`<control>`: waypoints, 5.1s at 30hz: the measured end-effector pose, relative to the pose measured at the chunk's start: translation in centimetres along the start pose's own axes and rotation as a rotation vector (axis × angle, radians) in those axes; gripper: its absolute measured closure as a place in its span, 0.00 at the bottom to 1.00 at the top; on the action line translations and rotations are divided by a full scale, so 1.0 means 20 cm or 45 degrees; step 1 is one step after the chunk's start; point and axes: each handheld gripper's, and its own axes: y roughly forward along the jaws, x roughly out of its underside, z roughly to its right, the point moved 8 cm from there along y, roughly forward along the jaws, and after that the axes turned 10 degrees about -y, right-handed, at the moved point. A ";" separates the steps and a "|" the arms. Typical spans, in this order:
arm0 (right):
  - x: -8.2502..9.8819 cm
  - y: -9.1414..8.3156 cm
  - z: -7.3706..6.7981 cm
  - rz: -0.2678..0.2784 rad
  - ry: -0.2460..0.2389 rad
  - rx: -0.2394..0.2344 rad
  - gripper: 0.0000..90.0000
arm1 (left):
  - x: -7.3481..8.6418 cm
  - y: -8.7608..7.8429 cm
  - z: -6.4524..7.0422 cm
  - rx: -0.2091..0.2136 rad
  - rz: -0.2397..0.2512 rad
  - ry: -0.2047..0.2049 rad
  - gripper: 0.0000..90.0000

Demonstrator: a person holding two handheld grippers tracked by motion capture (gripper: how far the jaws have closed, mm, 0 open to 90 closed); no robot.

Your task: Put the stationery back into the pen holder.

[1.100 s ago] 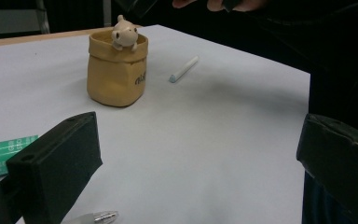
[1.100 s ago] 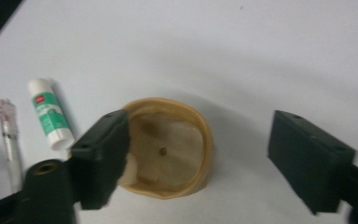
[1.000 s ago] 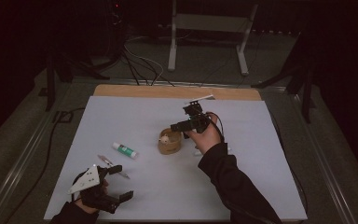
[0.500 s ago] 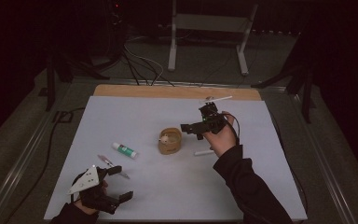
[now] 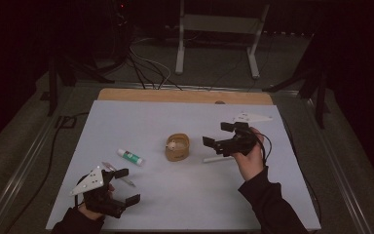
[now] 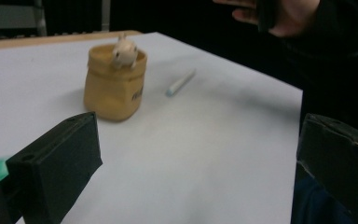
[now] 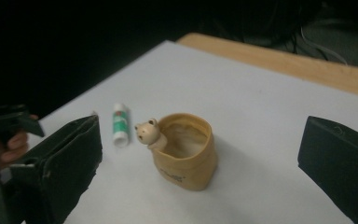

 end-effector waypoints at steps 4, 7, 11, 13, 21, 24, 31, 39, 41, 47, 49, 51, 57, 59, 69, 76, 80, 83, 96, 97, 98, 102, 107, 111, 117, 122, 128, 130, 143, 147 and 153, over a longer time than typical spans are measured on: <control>0.03 -0.11 0.00 0.076 0.004 0.007 0.00 | -0.08 0.04 0.03 0.025 -0.003 0.026 0.01; 0.03 -0.15 0.01 0.127 0.011 0.007 0.00 | -0.12 0.07 0.05 0.041 -0.011 0.024 0.01; 0.02 -0.21 0.02 0.156 0.003 0.009 0.00 | -0.16 0.13 0.05 0.053 -0.027 -0.002 0.01; 0.01 -0.22 0.02 0.160 -0.013 0.024 0.00 | -0.18 0.16 0.06 0.072 -0.044 -0.006 0.01; -0.03 -0.26 0.00 0.216 -0.036 -0.016 0.00 | -0.29 0.33 0.15 0.122 -0.066 0.074 0.01; -0.04 -0.28 -0.01 0.222 -0.043 -0.010 0.00 | -0.32 0.39 0.18 0.148 -0.071 0.080 0.01; -0.06 -0.30 -0.01 0.234 -0.029 -0.023 0.00 | -0.35 0.60 0.24 0.200 -0.096 0.109 0.01; -0.09 -0.34 -0.01 0.262 -0.031 -0.031 0.00 | -0.33 0.79 0.30 0.242 -0.135 0.152 0.03; -0.10 -0.35 -0.01 0.276 -0.031 -0.033 0.00 | -0.32 0.84 0.31 0.245 -0.144 0.154 0.03; -0.12 -0.38 0.00 0.297 -0.021 -0.034 0.00 | -0.29 0.99 0.29 0.226 -0.182 0.178 0.04; -0.12 -0.39 0.00 0.304 -0.018 -0.034 0.00 | -0.28 1.03 0.28 0.240 -0.191 0.175 0.04; -0.12 -0.40 0.00 0.309 -0.016 -0.036 0.00 | -0.27 1.07 0.29 0.270 -0.197 0.160 0.05; -0.13 -0.41 0.00 0.313 -0.014 -0.038 0.00 | -0.22 1.18 0.28 0.277 -0.238 0.185 0.06; -0.13 -0.41 0.01 0.315 -0.015 -0.037 0.00 | -0.20 1.22 0.28 0.282 -0.271 0.173 0.07; -0.13 -0.42 0.02 0.324 -0.005 -0.040 0.00 | -0.13 1.34 0.20 0.155 -0.398 0.250 0.18; -0.12 -0.42 0.04 0.326 0.008 -0.041 0.00 | -0.07 1.38 0.12 0.004 -0.511 0.261 0.24; -0.12 -0.41 0.04 0.323 0.010 -0.042 0.00 | -0.06 1.39 0.08 -0.067 -0.544 0.271 0.29; -0.12 -0.41 0.04 0.322 0.013 -0.041 0.00 | -0.05 1.39 0.06 -0.114 -0.579 0.286 0.36; -0.11 -0.41 0.06 0.320 0.021 -0.036 0.00 | -0.04 1.41 0.03 -0.194 -0.694 0.381 0.59; -0.11 -0.41 0.06 0.319 0.022 -0.036 0.00 | -0.04 1.42 0.04 -0.197 -0.710 0.417 0.59; -0.11 -0.41 0.06 0.320 0.023 -0.036 0.00 | -0.05 1.42 0.05 -0.190 -0.721 0.437 0.61; -0.11 -0.41 0.06 0.322 0.024 -0.036 0.00 | -0.07 1.43 0.05 -0.191 -0.813 0.501 0.63; -0.11 -0.41 0.06 0.324 0.023 -0.035 0.00 | -0.08 1.44 0.04 -0.199 -0.912 0.541 0.66; -0.11 -0.42 0.07 0.326 0.030 -0.034 0.00 | -0.06 1.46 0.03 -0.208 -1.018 0.571 0.68; -0.11 -0.42 0.07 0.331 0.034 -0.033 0.00 | -0.07 1.47 0.01 -0.197 -1.108 0.604 0.69; -0.11 -0.42 0.08 0.333 0.038 -0.032 0.00 | -0.05 1.47 0.00 -0.171 -1.220 0.629 0.72; -0.11 -0.43 0.08 0.336 0.045 -0.034 0.00 | -0.05 1.49 0.00 -0.116 -1.275 0.614 0.84; -0.11 -0.43 0.09 0.339 0.048 -0.034 0.00 | -0.05 1.48 0.01 -0.101 -1.270 0.600 0.89; -0.12 -0.45 0.09 0.357 0.054 -0.025 0.00 | -0.16 1.40 0.11 0.023 -1.068 0.358 0.89; -0.13 -0.46 0.08 0.359 0.047 -0.025 0.00 | -0.18 1.37 0.14 0.046 -0.995 0.275 0.89; -0.13 -0.47 0.08 0.362 0.051 -0.023 0.00 | -0.22 1.32 0.16 0.058 -0.915 0.185 0.89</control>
